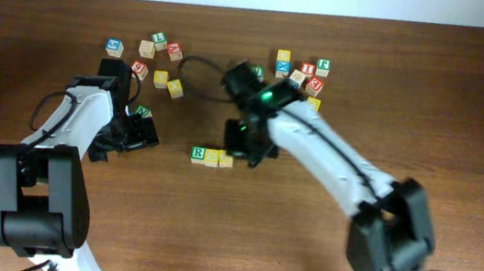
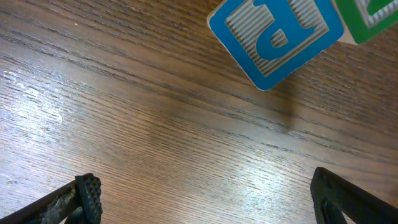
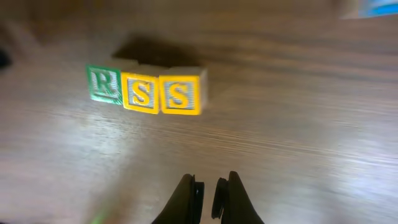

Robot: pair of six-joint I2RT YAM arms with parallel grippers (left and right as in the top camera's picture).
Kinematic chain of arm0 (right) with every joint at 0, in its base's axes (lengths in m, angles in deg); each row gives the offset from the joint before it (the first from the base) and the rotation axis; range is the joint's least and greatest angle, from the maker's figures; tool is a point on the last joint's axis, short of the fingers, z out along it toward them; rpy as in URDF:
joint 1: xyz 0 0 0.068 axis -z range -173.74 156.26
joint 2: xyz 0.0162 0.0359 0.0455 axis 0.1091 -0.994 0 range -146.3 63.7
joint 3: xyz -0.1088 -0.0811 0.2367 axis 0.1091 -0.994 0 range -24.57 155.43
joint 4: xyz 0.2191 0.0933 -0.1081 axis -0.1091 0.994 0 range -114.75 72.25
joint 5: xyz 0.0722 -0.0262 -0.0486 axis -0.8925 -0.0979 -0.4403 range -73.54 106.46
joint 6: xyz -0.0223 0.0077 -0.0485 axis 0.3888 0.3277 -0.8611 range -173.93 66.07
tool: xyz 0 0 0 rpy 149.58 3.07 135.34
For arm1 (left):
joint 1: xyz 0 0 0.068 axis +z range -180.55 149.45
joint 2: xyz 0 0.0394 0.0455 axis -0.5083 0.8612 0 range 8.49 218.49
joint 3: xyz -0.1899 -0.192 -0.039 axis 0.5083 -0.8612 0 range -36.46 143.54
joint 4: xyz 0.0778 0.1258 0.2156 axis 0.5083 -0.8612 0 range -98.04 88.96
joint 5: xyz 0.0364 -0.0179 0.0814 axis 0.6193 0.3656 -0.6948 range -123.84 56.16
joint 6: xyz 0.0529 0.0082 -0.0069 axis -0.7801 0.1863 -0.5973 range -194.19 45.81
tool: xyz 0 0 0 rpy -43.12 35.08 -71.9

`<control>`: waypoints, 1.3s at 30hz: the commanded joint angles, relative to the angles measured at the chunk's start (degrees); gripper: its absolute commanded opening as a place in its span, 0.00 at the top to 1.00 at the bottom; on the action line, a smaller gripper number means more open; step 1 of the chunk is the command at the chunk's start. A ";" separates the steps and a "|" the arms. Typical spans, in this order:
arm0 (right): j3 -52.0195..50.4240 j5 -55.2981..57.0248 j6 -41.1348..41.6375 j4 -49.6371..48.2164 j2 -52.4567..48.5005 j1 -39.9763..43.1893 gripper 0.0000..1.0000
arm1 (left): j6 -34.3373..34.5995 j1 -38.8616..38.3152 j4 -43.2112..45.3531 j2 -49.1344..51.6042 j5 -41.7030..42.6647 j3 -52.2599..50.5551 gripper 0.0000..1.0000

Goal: Spell out RSS
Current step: 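Lift the right gripper up and away toward the right block cluster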

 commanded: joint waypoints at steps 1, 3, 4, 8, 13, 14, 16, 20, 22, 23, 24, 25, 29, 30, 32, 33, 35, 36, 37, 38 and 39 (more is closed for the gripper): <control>1.46 0.52 -3.96 2.38 4.94 6.40 0.89 | 0.57 0.13 -0.09 0.74 -0.61 0.90 0.01; 1.44 0.11 -4.48 4.26 4.96 9.51 0.89 | 0.57 0.13 -0.07 0.74 -0.61 0.90 0.01; 1.14 -0.50 -6.82 4.83 4.66 11.08 0.90 | 0.59 0.13 -0.07 0.74 -0.59 0.90 0.01; 0.61 -0.55 -9.33 4.55 3.15 11.98 0.92 | 0.81 0.13 0.68 0.74 5.68 0.90 0.01; -0.39 -0.63 -9.29 3.28 -0.07 11.23 0.92 | -6.10 -0.74 -0.87 0.74 26.38 0.85 0.01; -0.66 -0.90 -9.29 2.64 -0.94 11.23 0.92 | -8.90 -1.64 -0.76 0.74 26.99 0.85 0.01; -0.76 -1.03 -9.29 2.03 -2.32 11.26 0.93 | -9.79 -3.15 -0.92 0.74 23.56 0.85 0.01; -0.76 -1.40 -9.27 1.27 -2.80 11.26 0.90 | -9.53 -6.12 -0.09 0.74 15.89 0.85 0.84; -0.79 -2.12 -9.27 0.68 -2.80 11.26 0.96 | -7.82 -6.64 0.70 0.74 13.77 0.85 0.98; -0.83 -2.45 -9.27 0.46 -2.84 11.17 0.96 | -5.70 -6.75 1.27 0.74 12.24 0.85 1.00; -0.98 -2.47 -9.31 -0.15 -3.13 10.86 0.96 | -2.99 -6.80 2.51 0.74 10.27 0.85 1.00; -1.11 -2.49 -9.29 -0.46 -3.34 10.69 0.96 | -2.84 -6.80 3.39 0.74 10.34 0.85 1.00; -2.14 -4.09 -9.29 -3.04 -4.96 9.46 0.96 | -2.89 -7.85 5.68 0.74 10.56 0.85 1.00; -2.49 -4.79 -9.29 -3.72 -5.14 9.20 0.96 | -2.93 -8.41 5.79 0.74 10.54 0.85 1.00; -3.65 -6.05 -9.27 -5.64 -5.33 8.55 0.96 | -3.56 -9.97 5.97 0.74 10.49 0.85 1.00; -4.17 -6.40 -9.20 -6.45 -5.33 8.20 0.96 | -3.54 -10.84 6.03 0.74 9.92 0.85 1.00; -5.31 -6.45 -8.37 -7.69 -5.33 7.72 0.96 | -3.52 -12.04 6.34 0.74 8.31 0.85 1.00; -5.97 -6.38 -7.74 -8.28 -5.33 7.48 0.96 | -3.52 -12.22 6.60 0.74 8.35 0.85 1.00; -6.73 -6.62 -7.74 -9.09 -5.33 7.34 0.96 | -3.52 -12.31 6.82 0.74 8.39 0.85 1.00; -7.28 -6.91 -7.74 -9.75 -5.33 7.32 0.96 | -3.50 -12.41 6.93 0.74 8.37 0.85 1.00; -8.13 -7.74 -7.74 -10.91 -5.33 7.30 0.96 | -3.52 -12.41 7.06 0.74 8.39 0.85 1.00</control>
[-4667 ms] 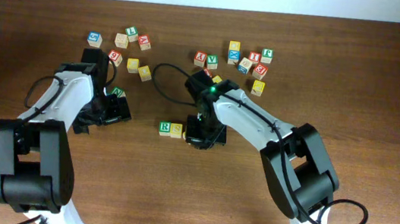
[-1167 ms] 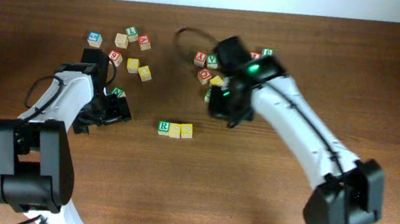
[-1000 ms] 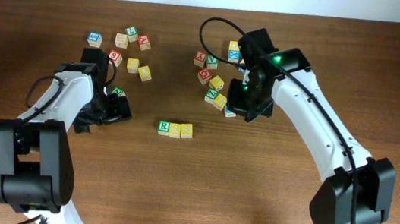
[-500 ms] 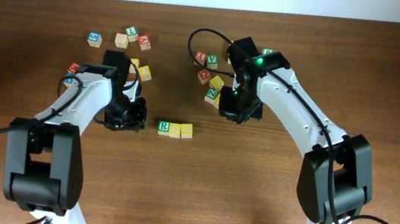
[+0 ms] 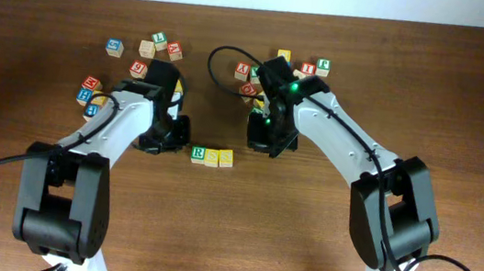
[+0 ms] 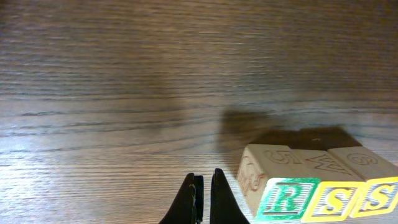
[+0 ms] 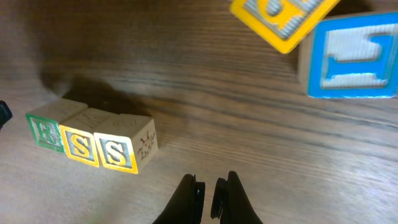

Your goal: Spell out RSS

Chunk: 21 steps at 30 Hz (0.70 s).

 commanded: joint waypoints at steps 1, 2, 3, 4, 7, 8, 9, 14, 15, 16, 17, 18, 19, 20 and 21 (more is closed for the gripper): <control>-3.04 -2.80 0.79 -2.80 -0.76 -0.46 0.96 | 0.39 0.07 0.44 0.76 -1.42 0.83 1.00; -3.96 -3.63 0.79 -4.33 -0.76 -0.59 0.96 | 0.39 0.07 0.42 0.76 -1.42 0.83 1.00; -5.07 -4.70 1.03 -6.19 -0.76 -0.68 0.96 | 0.39 0.07 0.39 0.76 -1.42 0.81 1.00; -6.25 -5.07 2.60 -7.80 -0.76 -0.72 0.96 | 0.39 0.07 0.42 0.76 -1.40 0.70 1.00; -8.87 -6.56 4.70 -11.85 -0.76 -0.74 0.96 | 0.42 0.07 0.46 0.76 -1.22 -0.31 1.00; -9.57 -7.91 4.70 -13.33 -0.76 -0.72 0.96 | 0.39 0.09 0.70 0.76 -1.03 -0.92 1.00; -10.03 -8.48 4.79 -14.36 -0.76 -0.72 0.96 | 0.42 0.09 0.94 0.76 -0.98 -1.40 1.00; -10.36 -8.63 4.87 -14.93 -0.79 -0.74 0.96 | 0.39 0.07 2.80 0.76 1.81 -2.58 1.00; -10.36 -8.63 4.87 -14.95 -0.79 -0.87 0.96 | 0.39 0.07 3.04 0.76 2.56 -2.62 1.00; -10.36 -8.66 4.87 -15.08 -0.79 -0.98 0.96 | 0.42 0.07 3.23 0.76 2.69 -2.62 1.00; -10.36 -8.87 4.92 -15.17 -0.79 -1.14 0.96 | 0.42 0.07 3.28 0.76 2.67 -2.62 1.00; -10.36 -8.85 5.49 -15.19 -0.81 -1.40 0.96 | 0.42 0.07 3.21 0.98 2.67 -2.62 1.00; -10.36 -8.83 5.99 -15.19 -0.81 -1.64 0.96 | 0.44 0.07 3.13 1.33 2.67 -2.62 1.00; -10.36 -8.85 6.05 -15.39 -0.81 -2.03 0.96 | 0.63 0.07 2.95 2.01 2.69 -2.62 1.00; -10.36 -8.81 6.19 -15.58 -0.81 -2.25 0.96 | 0.63 0.07 2.84 2.86 3.34 -2.62 1.00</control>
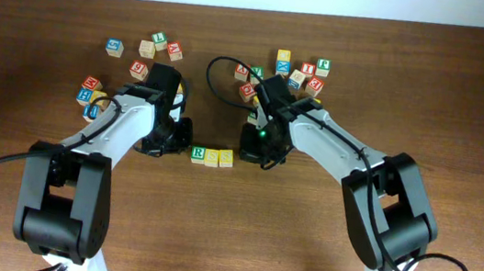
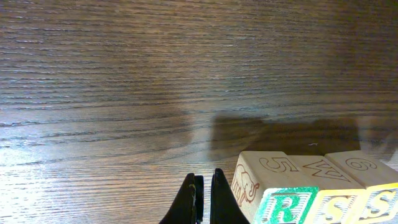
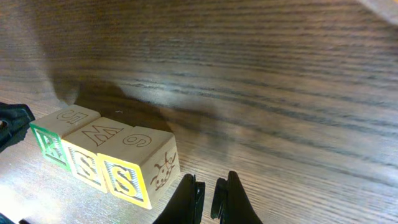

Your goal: Spell out RSS

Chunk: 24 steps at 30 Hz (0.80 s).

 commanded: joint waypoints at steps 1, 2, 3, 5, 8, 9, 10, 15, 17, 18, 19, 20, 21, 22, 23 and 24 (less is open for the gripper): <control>-0.37 -0.90 1.11 -0.79 -0.63 -1.64 0.96 | 0.61 0.13 -0.26 3.41 2.36 -0.59 1.00; -0.37 -0.90 1.25 -0.85 -0.63 -1.75 0.96 | 0.59 0.13 -0.24 4.22 3.34 -0.59 1.00; -0.37 -0.87 1.31 -0.85 -0.63 -1.88 0.96 | 0.59 0.13 -0.20 5.18 4.07 -0.59 1.00; -0.37 -0.90 1.31 -0.76 -0.63 -2.01 0.96 | 0.52 0.13 -0.07 6.49 4.66 -0.59 1.00; -0.37 -0.90 1.31 -0.72 -0.68 -2.12 0.96 | 0.33 0.13 -0.04 6.84 4.74 -0.59 1.00; -0.37 -0.90 1.31 -0.72 -0.76 -2.12 0.96 | 0.33 0.13 -0.04 6.84 4.76 -0.59 1.00; -0.37 -0.92 1.31 -0.66 -0.83 -2.12 0.96 | 0.33 0.13 -0.07 6.84 4.76 -0.59 1.00; -0.39 -0.96 1.33 -0.17 -1.64 -2.51 0.96 | -1.68 0.13 -0.07 6.84 6.56 -0.59 1.00; -0.37 -1.16 1.79 -0.59 -1.66 -2.93 0.96 | -2.51 0.13 -0.13 6.84 6.71 -0.59 1.00; -0.37 -1.42 2.51 -0.94 -1.66 -3.10 0.96 | -3.82 0.13 -0.15 6.84 7.98 -0.59 1.00; -0.37 -1.79 2.84 -1.29 -1.66 -3.15 0.96 | -4.61 0.13 -0.15 6.84 9.01 -0.59 1.00; -0.37 -2.01 2.86 -1.68 -1.66 -3.15 0.96 | -4.66 0.13 -0.26 6.84 9.09 -0.59 1.00; -0.37 -2.01 3.19 -1.86 -1.66 -3.15 0.96 | -4.66 0.13 -0.35 6.84 9.07 -0.59 1.00; -0.37 -2.03 3.30 -1.88 -1.64 -3.13 0.96 | -4.66 0.13 -0.39 6.84 9.07 -0.59 1.00; -0.37 -2.03 3.50 -2.05 -1.66 -3.13 0.96 | -4.68 0.13 -0.48 6.84 9.07 -0.59 1.00; -0.37 -2.21 3.50 -2.16 -1.66 -3.13 0.96 | -4.68 0.13 -0.55 6.84 9.07 -0.59 1.00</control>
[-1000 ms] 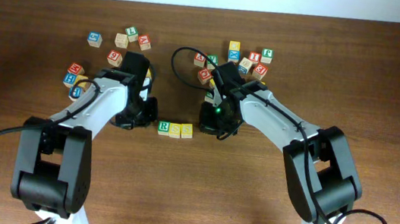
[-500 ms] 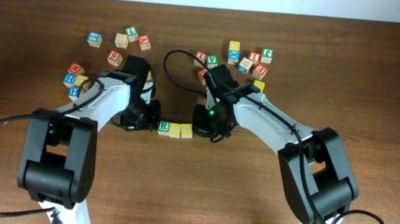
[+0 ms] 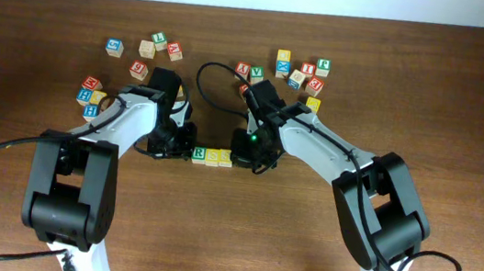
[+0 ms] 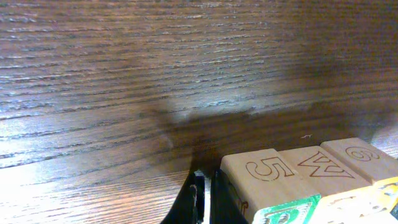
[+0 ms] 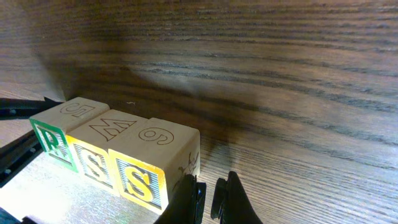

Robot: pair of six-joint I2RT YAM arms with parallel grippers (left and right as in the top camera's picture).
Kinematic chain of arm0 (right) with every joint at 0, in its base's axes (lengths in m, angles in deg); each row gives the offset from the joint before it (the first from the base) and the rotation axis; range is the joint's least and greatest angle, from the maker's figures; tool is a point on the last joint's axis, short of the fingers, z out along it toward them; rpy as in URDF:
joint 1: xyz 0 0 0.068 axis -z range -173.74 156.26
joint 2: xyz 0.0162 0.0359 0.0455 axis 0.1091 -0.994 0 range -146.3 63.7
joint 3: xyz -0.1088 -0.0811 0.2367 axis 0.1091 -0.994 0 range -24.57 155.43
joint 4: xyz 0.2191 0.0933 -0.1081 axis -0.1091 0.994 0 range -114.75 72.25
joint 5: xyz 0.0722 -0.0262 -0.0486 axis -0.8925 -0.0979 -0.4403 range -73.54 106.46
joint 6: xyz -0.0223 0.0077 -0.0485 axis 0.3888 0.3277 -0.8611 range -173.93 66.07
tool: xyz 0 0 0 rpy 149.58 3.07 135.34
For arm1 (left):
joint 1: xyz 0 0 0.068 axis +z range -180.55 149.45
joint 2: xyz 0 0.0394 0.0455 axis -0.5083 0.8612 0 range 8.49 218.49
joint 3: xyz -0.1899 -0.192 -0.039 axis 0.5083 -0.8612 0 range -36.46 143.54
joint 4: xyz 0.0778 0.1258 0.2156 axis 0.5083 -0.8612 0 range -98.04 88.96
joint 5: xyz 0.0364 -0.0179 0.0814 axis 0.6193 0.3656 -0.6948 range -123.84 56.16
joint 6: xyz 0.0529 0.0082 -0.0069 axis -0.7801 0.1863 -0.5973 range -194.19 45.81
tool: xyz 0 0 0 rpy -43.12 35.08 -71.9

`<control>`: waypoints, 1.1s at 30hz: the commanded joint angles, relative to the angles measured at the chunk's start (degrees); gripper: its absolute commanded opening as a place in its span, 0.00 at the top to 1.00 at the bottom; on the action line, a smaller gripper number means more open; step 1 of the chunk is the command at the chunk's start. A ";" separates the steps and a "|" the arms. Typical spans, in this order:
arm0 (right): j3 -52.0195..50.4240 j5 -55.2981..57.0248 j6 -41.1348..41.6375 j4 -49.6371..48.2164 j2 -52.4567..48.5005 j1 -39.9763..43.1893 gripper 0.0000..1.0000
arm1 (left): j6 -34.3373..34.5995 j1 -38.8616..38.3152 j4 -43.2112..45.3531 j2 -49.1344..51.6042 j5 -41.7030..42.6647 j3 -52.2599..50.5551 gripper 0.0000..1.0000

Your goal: Spell out RSS

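Three blocks stand in a row at mid-table: a green R block (image 3: 197, 153), a yellow S block (image 3: 212, 157) and a second yellow S block (image 3: 225, 158). My left gripper (image 3: 183, 145) is shut and empty, with its tip (image 4: 205, 190) against the left side of the R block (image 4: 273, 196). At the other end my right gripper (image 3: 244, 158) is also shut and empty. Its fingertips (image 5: 208, 190) sit beside the ladybird face of the last S block (image 5: 140, 180). The R block (image 5: 53, 140) shows at the row's far end in that view.
Loose letter blocks lie in a cluster at the left (image 3: 89, 96), another at the back left (image 3: 156, 46) and another at the back right (image 3: 300, 73). A black cable (image 3: 204, 80) loops behind the right arm. The brown table (image 3: 230, 236) runs on toward the front.
Both shut grippers have come in closer to the row. The left tip is now against the R block's side, and the right tip is at the last S block's side.
The R, S, S row stood on the table throughout. At first my left gripper was open near the left cluster and my right was shut above the row. Then the left was shut beside the R and the right stood off to the right. Both now flank the row closely.
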 commanded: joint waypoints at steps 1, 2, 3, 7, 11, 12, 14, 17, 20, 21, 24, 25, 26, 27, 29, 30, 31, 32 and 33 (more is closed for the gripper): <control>-0.31 -2.05 0.94 -1.25 -0.63 -0.59 0.96 | -1.60 -0.24 -0.59 2.60 1.68 -0.98 1.00; -0.31 -2.38 0.92 -1.73 -0.61 -0.59 0.96 | -1.60 -0.24 -0.83 2.60 1.68 -0.98 1.00; -0.31 -2.49 0.92 -2.10 -0.63 -0.59 0.96 | -1.60 -0.24 -1.05 2.60 1.66 -0.98 1.00; -0.31 -2.47 0.85 -2.29 -0.63 -0.59 0.96 | -1.60 -0.24 -1.29 2.60 1.64 -0.98 1.00; -0.31 -2.43 0.87 -2.27 -0.63 -0.59 0.96 | -1.60 -0.22 -1.27 2.58 1.62 -0.98 1.00; -0.31 -2.43 0.87 -2.25 -0.63 -0.59 0.96 | -1.60 -0.24 -1.25 2.58 1.62 -0.98 1.00; -0.31 -2.45 0.87 -2.03 -0.61 -0.59 0.96 | -1.60 -0.24 -1.20 2.58 1.44 -0.98 1.00; -0.31 -2.27 0.90 -1.18 -0.61 -0.59 0.96 | -1.79 -0.24 -0.90 2.58 1.46 -0.96 1.00; -0.28 -1.60 0.90 -0.98 -0.50 -0.59 0.96 | -1.77 -0.22 -0.85 2.58 0.55 -0.81 1.00; -0.26 -1.11 0.92 -0.94 -0.48 -0.59 0.96 | -1.79 -0.22 -0.87 2.54 0.24 -0.74 1.00; -0.17 -0.50 0.90 -0.74 -0.22 -0.59 0.96 | -1.79 -0.22 -1.03 2.54 -0.07 -0.37 1.00; -0.07 -0.04 0.90 -0.59 -0.15 -0.59 0.96 | -1.79 -0.22 -1.03 2.54 -0.07 -0.31 1.00; 0.13 0.61 0.90 -0.17 -0.15 -0.59 0.96 | -1.79 -0.22 -1.03 2.54 -0.09 -0.17 1.00; 0.24 1.01 0.90 0.20 -0.15 -0.57 0.96 | -1.79 -0.22 -1.05 2.54 -0.17 -0.11 1.00; 0.63 2.45 0.90 1.44 -0.11 -0.55 0.96 | -1.77 -0.22 -1.16 2.54 -1.27 0.07 1.00; 1.03 3.50 0.90 2.34 -0.11 -0.55 0.96 | -1.77 -0.22 -1.31 2.54 -1.86 0.22 1.00; 1.64 4.74 0.87 3.50 -0.11 -0.55 0.96 | -1.75 -0.22 -1.57 2.54 -2.62 0.39 1.00; 2.14 5.40 0.85 4.35 -0.11 -0.55 0.96 | -1.77 -0.22 -1.90 2.54 -2.91 0.68 1.00; 2.54 5.73 0.85 4.87 -0.09 -0.52 0.96 | -1.77 -0.22 -2.12 2.54 -2.91 0.94 1.00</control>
